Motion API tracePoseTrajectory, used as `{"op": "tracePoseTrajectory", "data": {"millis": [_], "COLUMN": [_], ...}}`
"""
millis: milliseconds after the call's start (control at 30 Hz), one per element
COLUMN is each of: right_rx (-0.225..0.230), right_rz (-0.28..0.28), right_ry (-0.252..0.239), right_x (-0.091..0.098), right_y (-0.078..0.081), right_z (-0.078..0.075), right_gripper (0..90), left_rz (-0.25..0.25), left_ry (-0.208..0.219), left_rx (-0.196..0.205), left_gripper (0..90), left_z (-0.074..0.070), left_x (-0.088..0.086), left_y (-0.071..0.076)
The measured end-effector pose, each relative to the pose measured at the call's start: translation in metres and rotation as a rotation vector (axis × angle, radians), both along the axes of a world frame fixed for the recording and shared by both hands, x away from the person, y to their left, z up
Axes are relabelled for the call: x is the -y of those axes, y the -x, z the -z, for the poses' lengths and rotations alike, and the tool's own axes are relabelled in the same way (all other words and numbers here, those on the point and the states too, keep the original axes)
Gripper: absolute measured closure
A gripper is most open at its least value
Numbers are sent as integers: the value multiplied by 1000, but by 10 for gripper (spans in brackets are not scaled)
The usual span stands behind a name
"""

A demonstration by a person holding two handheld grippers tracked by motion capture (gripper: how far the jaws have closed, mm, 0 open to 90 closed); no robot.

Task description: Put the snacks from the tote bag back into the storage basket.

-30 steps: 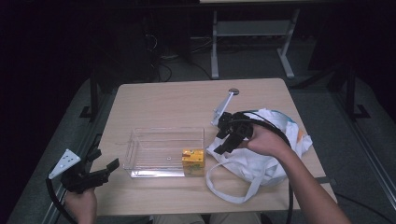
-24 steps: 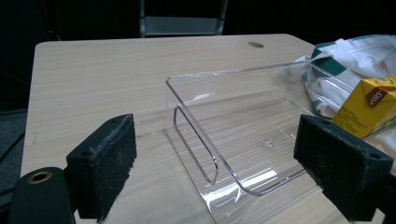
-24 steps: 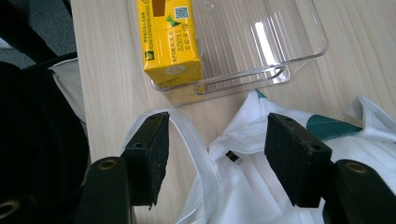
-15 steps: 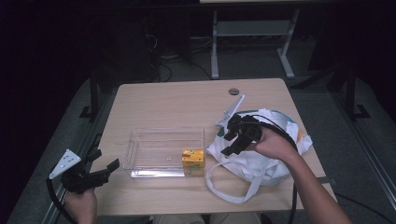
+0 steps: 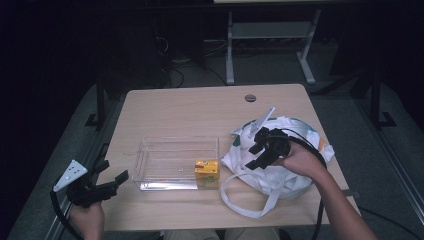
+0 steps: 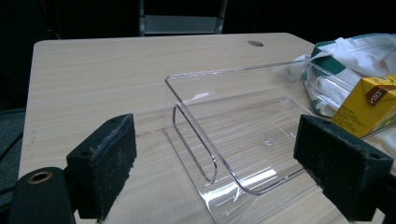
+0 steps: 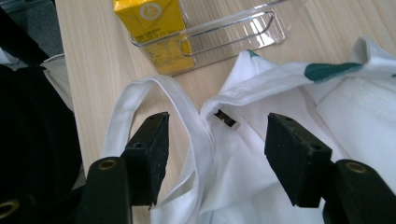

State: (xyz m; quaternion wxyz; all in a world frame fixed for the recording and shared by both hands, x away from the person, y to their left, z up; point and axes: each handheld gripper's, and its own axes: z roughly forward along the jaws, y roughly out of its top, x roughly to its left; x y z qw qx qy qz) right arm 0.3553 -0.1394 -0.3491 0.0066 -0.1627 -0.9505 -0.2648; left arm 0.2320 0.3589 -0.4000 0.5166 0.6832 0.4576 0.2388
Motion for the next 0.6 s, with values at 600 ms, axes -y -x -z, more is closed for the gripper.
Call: {"op": "tracePoseTrajectory", "data": {"millis": [600], "right_rx": [-8], "right_rz": [68], "right_ry": [-55], "right_x": [39], "right_y": [10], "right_z": [23], "right_gripper": [391], "left_rz": [2], "left_ry": [0], "left_rx": [-1], "left_gripper": [125], "left_z": [0], "left_x": [1], "left_y": [0]}}
